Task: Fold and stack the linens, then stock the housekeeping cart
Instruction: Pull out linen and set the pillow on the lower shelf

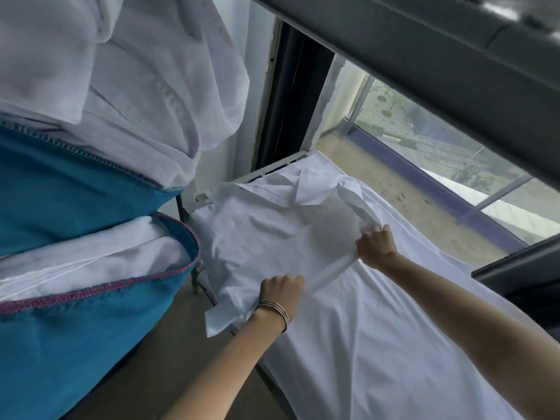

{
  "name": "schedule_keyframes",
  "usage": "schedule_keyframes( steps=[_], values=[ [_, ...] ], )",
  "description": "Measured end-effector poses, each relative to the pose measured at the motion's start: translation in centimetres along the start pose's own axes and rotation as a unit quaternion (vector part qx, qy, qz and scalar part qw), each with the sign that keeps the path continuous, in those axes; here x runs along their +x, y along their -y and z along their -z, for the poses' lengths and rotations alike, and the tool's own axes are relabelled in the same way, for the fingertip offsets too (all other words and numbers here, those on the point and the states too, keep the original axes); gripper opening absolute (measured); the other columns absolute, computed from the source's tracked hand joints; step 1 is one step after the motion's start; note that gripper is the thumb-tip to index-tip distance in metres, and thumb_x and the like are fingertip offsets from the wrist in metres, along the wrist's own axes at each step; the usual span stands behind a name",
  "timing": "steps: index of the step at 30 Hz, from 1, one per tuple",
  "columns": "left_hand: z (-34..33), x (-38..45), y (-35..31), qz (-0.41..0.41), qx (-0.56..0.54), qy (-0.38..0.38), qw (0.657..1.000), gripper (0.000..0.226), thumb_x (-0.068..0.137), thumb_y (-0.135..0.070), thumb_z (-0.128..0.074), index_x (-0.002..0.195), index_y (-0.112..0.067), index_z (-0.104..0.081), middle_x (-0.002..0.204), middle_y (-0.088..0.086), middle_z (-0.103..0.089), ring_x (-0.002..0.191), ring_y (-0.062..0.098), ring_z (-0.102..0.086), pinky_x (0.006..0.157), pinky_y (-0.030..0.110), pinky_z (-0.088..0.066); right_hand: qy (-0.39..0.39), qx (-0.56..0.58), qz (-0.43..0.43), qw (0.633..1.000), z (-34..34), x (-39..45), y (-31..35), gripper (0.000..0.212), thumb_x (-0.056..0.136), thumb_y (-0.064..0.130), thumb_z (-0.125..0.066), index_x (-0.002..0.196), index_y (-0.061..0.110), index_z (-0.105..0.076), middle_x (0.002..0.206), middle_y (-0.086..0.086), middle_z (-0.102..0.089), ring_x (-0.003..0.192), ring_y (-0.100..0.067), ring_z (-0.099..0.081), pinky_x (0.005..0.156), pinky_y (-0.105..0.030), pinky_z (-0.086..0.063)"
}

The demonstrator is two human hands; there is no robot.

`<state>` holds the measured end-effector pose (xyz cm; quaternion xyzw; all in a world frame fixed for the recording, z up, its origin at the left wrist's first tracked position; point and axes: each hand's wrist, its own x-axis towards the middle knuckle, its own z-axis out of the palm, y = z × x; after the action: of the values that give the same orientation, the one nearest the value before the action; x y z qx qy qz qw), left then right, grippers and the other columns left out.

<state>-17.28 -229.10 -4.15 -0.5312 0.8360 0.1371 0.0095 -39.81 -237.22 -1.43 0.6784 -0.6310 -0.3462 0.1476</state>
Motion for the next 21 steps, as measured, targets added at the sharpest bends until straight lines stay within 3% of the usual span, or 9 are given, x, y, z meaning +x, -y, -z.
schedule_keyframes(
  steps=[5,10,13,16,18,19,21],
  values=[
    [-0.1,-0.7,-0.3,-0.015,0.017,0.024,0.999,0.031,0.09,-0.003,-0.047,0.119,-0.014,-0.046,0.113,0.009,-0.058,0.106,0.032,-0.059,0.079,0.033,-0.046,0.031,0.127,-0.116,0.985,-1.2,-0.6,-0.3,0.034,0.089,0.019,-0.045,0.12,0.018,-0.059,0.121,0.001,-0.061,0.113,-0.022,-0.057,0.084,-0.028,-0.044],
    [-0.9,-1.8,-1.4,-0.055,0.022,0.046,0.997,0.032,0.088,-0.003,-0.051,0.118,-0.014,-0.045,0.11,0.01,-0.058,0.103,0.033,-0.06,0.073,0.033,-0.042,0.066,0.23,-0.16,0.958,-3.3,-1.9,-0.6,0.044,0.086,0.021,-0.05,0.129,0.015,-0.046,0.128,-0.003,-0.057,0.115,-0.025,-0.056,0.085,-0.031,-0.045],
    [-0.6,-2.4,-1.6,-0.036,0.0,0.027,0.999,0.032,0.089,-0.011,-0.052,0.119,-0.016,-0.043,0.112,0.008,-0.055,0.103,0.03,-0.058,0.075,0.032,-0.044,0.076,0.354,-0.22,0.906,-4.0,-2.7,-2.0,0.067,0.083,0.027,-0.058,0.141,0.015,-0.029,0.139,-0.007,-0.046,0.121,-0.031,-0.051,0.087,-0.039,-0.045],
    [-0.3,-3.4,-3.1,-0.05,-0.034,0.004,0.998,0.035,0.082,-0.022,-0.064,0.114,-0.018,-0.051,0.103,0.006,-0.057,0.092,0.027,-0.061,0.066,0.032,-0.045,0.064,0.441,-0.261,0.856,-5.6,-4.0,-4.5,0.082,0.077,0.03,-0.067,0.144,0.015,-0.022,0.137,-0.01,-0.044,0.104,-0.035,-0.059,0.076,-0.036,-0.047],
    [-0.8,-4.5,-5.4,-0.084,-0.056,0.033,0.994,0.051,0.046,-0.034,-0.086,0.09,-0.022,-0.061,0.076,0.0,-0.059,0.061,0.019,-0.063,0.043,0.026,-0.041,0.085,0.484,-0.278,0.825,-8.3,-5.8,-5.6,0.075,0.073,0.021,-0.07,0.137,0.011,-0.033,0.129,-0.012,-0.05,0.089,-0.033,-0.064,0.077,-0.04,-0.053],
    [-1.3,-5.3,-6.7,-0.112,-0.035,0.04,0.992,0.057,0.036,-0.036,-0.088,0.085,-0.023,-0.062,0.071,-0.002,-0.057,0.055,0.016,-0.061,0.038,0.024,-0.035,0.111,0.516,-0.288,0.799,-10.0,-6.9,-5.7,0.061,0.072,0.012,-0.071,0.125,0.006,-0.043,0.122,-0.013,-0.052,0.085,-0.031,-0.064,0.077,-0.042,-0.055],
    [-3.5,-6.4,-8.7,-0.146,-0.024,0.119,0.982,0.055,0.06,-0.028,-0.082,0.108,-0.019,-0.055,0.097,0.004,-0.057,0.082,0.023,-0.062,0.051,0.032,-0.039,0.192,0.601,-0.309,0.712,-12.8,-9.8,-5.4,0.042,0.071,-0.003,-0.071,0.103,0.005,-0.046,0.114,-0.012,-0.05,0.088,-0.028,-0.058,0.075,-0.042,-0.056]
  ],
)
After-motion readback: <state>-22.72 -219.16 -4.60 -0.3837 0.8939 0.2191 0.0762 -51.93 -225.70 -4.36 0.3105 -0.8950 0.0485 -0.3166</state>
